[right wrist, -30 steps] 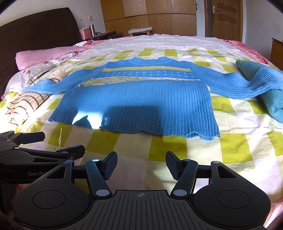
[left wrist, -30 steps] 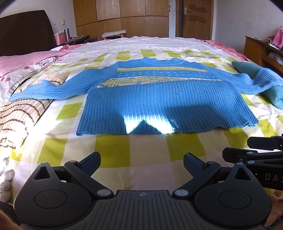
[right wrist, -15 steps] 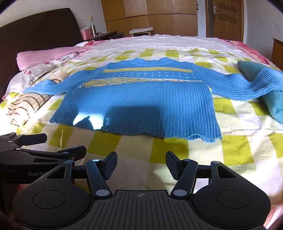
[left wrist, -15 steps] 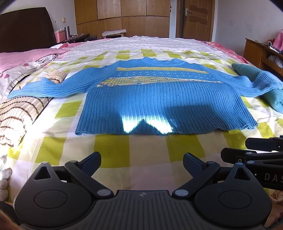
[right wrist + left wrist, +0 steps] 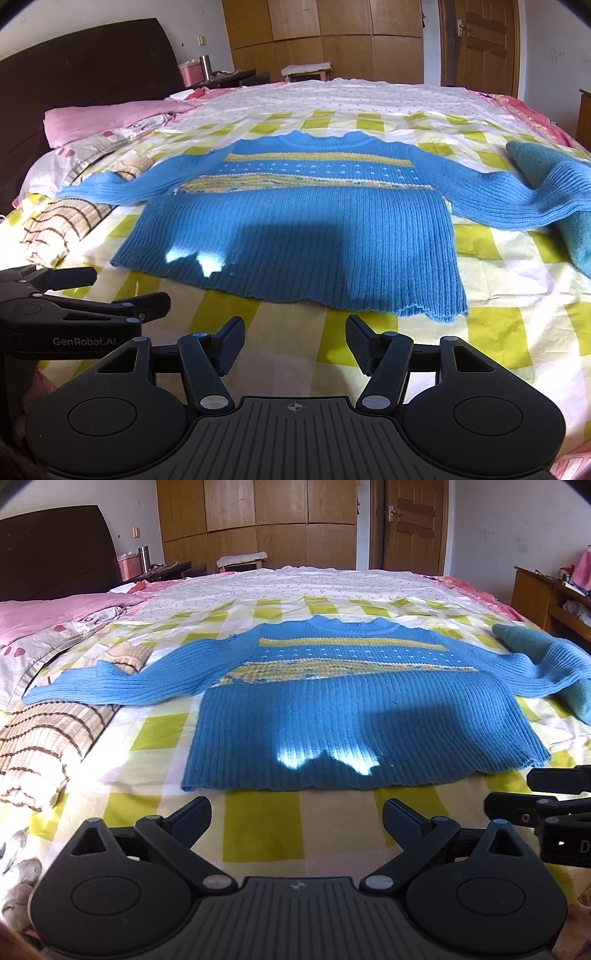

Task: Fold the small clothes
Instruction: 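Grasp the blue sweater hem with both grippers and lift it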

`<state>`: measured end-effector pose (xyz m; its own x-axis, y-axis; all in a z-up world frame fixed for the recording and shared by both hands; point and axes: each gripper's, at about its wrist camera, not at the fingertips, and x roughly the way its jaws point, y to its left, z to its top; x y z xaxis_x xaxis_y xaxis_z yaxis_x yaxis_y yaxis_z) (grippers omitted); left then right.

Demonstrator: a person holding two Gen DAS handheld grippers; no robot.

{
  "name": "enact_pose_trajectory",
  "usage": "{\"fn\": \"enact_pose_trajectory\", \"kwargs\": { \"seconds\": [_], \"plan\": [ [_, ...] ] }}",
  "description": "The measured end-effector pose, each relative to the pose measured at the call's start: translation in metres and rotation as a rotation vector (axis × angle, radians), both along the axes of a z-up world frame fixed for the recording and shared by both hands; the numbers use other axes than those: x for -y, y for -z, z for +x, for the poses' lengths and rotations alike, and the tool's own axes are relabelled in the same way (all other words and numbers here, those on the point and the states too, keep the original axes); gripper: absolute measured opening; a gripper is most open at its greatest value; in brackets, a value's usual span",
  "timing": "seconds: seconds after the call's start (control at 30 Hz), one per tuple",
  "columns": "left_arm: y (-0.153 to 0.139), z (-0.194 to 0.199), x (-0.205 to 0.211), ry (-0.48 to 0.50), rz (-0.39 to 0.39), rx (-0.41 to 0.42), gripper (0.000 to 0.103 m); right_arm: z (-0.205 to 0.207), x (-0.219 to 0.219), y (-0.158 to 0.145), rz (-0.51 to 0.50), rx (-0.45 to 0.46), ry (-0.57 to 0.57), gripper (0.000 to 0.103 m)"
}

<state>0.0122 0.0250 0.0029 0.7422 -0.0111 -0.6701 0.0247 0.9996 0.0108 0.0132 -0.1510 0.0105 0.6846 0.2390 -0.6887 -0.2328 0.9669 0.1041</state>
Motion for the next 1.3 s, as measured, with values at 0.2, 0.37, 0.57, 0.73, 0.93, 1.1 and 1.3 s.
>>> {"fn": "enact_pose_trajectory", "kwargs": {
  "seconds": [0.2, 0.37, 0.57, 0.73, 0.93, 1.1, 1.3],
  "plan": [
    [-0.007, 0.018, -0.033, -0.056, 0.011, 0.017, 0.102, 0.02, 0.019, -0.004, 0.007, -0.008, 0.046, 0.059],
    [0.0, 0.046, -0.056, -0.081, 0.0, -0.031, 0.089, 0.037, 0.041, -0.008, -0.003, 0.001, 0.113, 0.059],
    [0.014, 0.075, -0.063, -0.081, -0.013, -0.09, 0.076, 0.053, 0.069, -0.002, -0.024, -0.025, 0.198, 0.059],
    [0.021, 0.085, -0.067, -0.074, -0.047, -0.115, 0.071, 0.064, 0.083, 0.01, -0.017, -0.077, 0.237, 0.059],
    [0.02, 0.09, -0.066, -0.049, -0.045, -0.129, 0.07, 0.071, 0.077, 0.019, -0.009, -0.106, 0.187, 0.053],
    [0.015, 0.089, -0.071, -0.046, -0.097, -0.136, 0.035, 0.076, 0.075, 0.017, 0.022, -0.137, 0.151, 0.018],
    [0.012, 0.086, -0.077, -0.042, -0.159, -0.147, 0.015, 0.074, 0.072, 0.012, 0.042, -0.143, 0.116, 0.012]
  ]
}}
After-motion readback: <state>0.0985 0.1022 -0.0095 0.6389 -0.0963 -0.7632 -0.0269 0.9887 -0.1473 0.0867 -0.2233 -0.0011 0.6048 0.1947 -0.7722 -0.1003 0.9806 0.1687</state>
